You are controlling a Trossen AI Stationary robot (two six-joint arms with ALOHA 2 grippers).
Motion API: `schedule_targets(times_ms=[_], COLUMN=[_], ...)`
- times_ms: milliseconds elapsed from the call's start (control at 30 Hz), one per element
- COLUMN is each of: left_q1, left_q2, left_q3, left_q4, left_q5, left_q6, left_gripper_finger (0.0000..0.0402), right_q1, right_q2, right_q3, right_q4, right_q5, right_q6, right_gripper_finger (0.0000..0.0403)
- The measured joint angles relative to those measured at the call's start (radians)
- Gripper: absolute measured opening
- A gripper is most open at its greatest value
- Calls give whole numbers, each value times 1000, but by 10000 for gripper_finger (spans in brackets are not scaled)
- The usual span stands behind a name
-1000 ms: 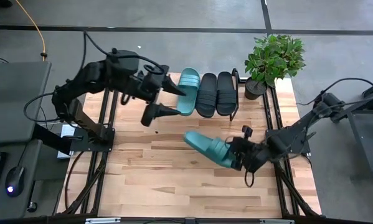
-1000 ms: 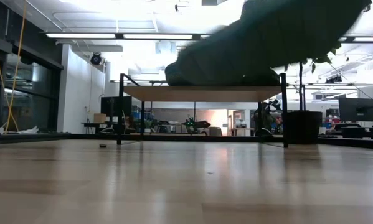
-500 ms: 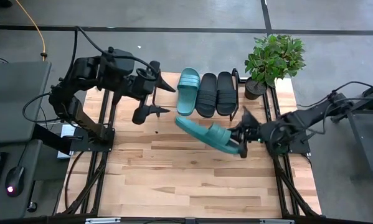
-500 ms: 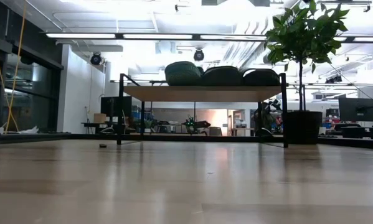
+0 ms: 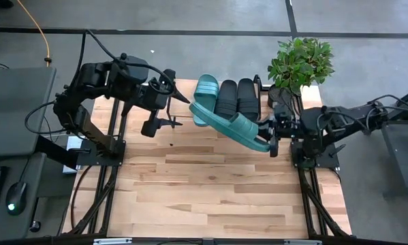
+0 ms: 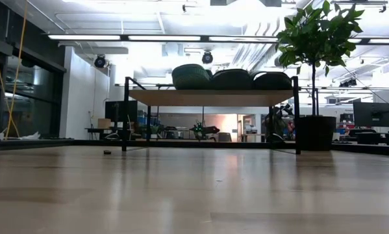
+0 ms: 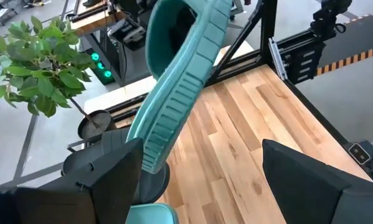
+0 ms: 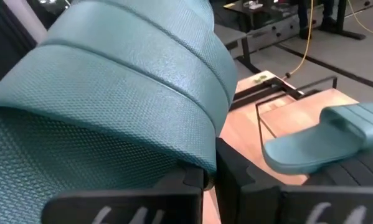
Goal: Pick and place slides into the shelf
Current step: Put the green slipper on the shelf
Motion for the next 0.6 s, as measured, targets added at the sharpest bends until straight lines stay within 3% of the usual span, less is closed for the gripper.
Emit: schedule_targets(times_ms=[600], left_q1=[0], left_q2=[11], left_q3=[1], left_q4=[59], left_q5=[-35], left_q6=[20], left_gripper_finger=[308], right_q1=[-8], right_q2=[54], right_q3=[19], right_q4=[45], right_q5=[-65], right_q6=[11], right_gripper_finger=[0])
